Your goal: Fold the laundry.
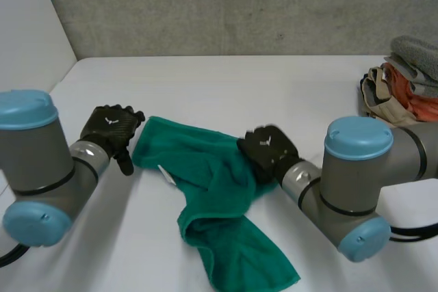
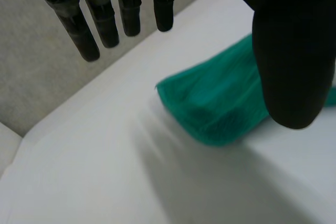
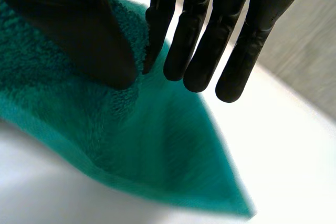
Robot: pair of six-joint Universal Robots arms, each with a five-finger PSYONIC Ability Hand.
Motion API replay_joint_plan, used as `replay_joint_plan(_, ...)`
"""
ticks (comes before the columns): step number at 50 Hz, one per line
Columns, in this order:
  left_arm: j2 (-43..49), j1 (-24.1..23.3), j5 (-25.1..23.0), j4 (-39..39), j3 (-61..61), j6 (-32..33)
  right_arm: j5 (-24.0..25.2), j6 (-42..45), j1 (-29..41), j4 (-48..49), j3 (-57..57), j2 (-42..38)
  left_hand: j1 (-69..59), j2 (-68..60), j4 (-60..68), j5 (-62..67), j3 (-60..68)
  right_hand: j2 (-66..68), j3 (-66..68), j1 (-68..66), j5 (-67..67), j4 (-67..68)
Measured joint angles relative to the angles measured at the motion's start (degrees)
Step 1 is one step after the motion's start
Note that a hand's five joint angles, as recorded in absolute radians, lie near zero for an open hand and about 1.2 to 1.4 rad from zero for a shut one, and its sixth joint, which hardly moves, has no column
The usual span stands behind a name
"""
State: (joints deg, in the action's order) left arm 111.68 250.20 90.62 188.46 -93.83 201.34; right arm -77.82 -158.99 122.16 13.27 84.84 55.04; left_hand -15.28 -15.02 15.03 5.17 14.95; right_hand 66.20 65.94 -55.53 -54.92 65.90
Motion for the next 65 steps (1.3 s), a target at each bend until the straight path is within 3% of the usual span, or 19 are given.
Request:
replay_joint_plan(9, -13.22, -4.19, -0.28, -3.90, -9.37, -10.76, -5.95, 2.82, 0.06, 3.85, -5.49, 2.50, -9.71, -9.90, 10.08, 10.04, 10.01, 0.73, 2.03, -0.42, -1.42, 2.06)
replay_joint_plan(22, -14.42, -10.05, -4.91, -20.37, -11.76, -22.61, -7.51, 8.97, -0.44, 3.68, -7.87, 3.09, -9.65, -9.96, 10.04, 10.15, 10.15, 0.73, 2.06, -0.42, -1.41, 2.07)
replay_joint_plan(30, -10.68, -11.43, -5.74, -16.37, -10.28, -24.55, -7.49, 8.84, -0.50, 3.41, -7.25, 2.88, -10.09, -10.31, 10.41, 10.38, 10.50, 0.73, 2.06, -0.42, -1.42, 2.07)
replay_joint_plan(40, -2.30, -17.01, -5.29, -11.36, -4.72, -26.47, -7.47, 8.39, -0.67, 3.26, -5.25, 3.26, -12.61, -12.74, 13.08, 12.96, 12.99, 0.73, 2.06, -0.42, -1.42, 2.08)
replay_joint_plan(44, 1.44, -19.12, -5.19, -11.33, -2.17, -27.53, -7.47, 8.34, -0.69, 3.19, -4.86, 3.32, -22.09, -22.05, 21.30, 21.14, 21.32, 0.74, 2.06, -0.42, -1.42, 2.08)
replay_joint_plan(45, 3.04, -19.90, -4.90, -11.27, -0.89, -28.02, -7.51, 8.31, -0.70, 3.11, -4.86, 3.33, -40.66, -39.89, 39.10, 38.57, 38.92, 0.73, 2.06, -0.42, -1.42, 2.08)
replay_joint_plan(46, 3.89, -20.29, -4.60, -11.26, -0.14, -28.28, -7.53, 8.30, -0.72, 3.08, -4.87, 3.32, -40.66, -39.89, 39.10, 38.57, 38.92, 0.73, 2.06, -0.42, -1.42, 2.08)
replay_joint_plan(47, 4.28, -20.48, -4.37, -11.26, 0.24, -28.40, -7.54, 8.27, -0.75, 3.02, -4.89, 3.32, -47.50, -48.37, 48.08, 47.18, 47.70, 0.73, 2.06, -0.42, -1.42, 2.08)
replay_joint_plan(50, 5.14, -20.86, -2.61, -11.07, 1.79, -28.48, -7.48, 8.13, -1.00, 2.70, -4.91, 3.33, -47.59, -52.55, 52.86, 50.10, 52.27, -4.54, -4.02, 3.74, 3.20, -4.01)
replay_joint_plan(52, 4.48, -20.64, 0.32, -10.74, 3.55, -28.16, -7.24, 7.72, -1.64, 1.61, -4.99, 3.33, -47.59, -53.00, 53.29, 50.14, 52.74, -23.00, -22.14, 20.60, 19.54, -20.91)
replay_joint_plan(53, 4.07, -20.40, 1.14, -10.67, 4.03, -27.98, -7.07, 7.45, -2.06, 0.79, -5.10, 3.33, -47.59, -53.14, 53.36, 50.14, 52.91, -37.79, -36.83, 33.28, 35.80, -36.73)
replay_joint_plan(54, 3.64, -20.12, 1.81, -10.60, 4.46, -27.78, -6.90, 7.16, -2.53, -0.15, -5.23, 3.32, -47.58, -53.16, 53.36, 50.14, 52.92, -43.04, -41.73, 36.34, 40.98, -41.65)
replay_joint_plan(58, 1.22, -17.55, 3.78, -10.61, 6.05, -25.79, -5.64, 5.26, -5.39, -6.12, -6.48, 3.50, -47.59, -53.18, 53.36, 50.14, 52.93, -49.59, -49.82, 41.39, 49.17, -49.76)
replay_joint_plan(65, -0.54, -13.81, 2.86, -10.88, 6.53, -19.45, -0.86, -2.09, -12.17, -18.55, -8.93, 5.38, -47.59, -53.18, 53.36, 50.14, 52.93, -53.38, -53.80, 44.29, 51.07, -52.58)
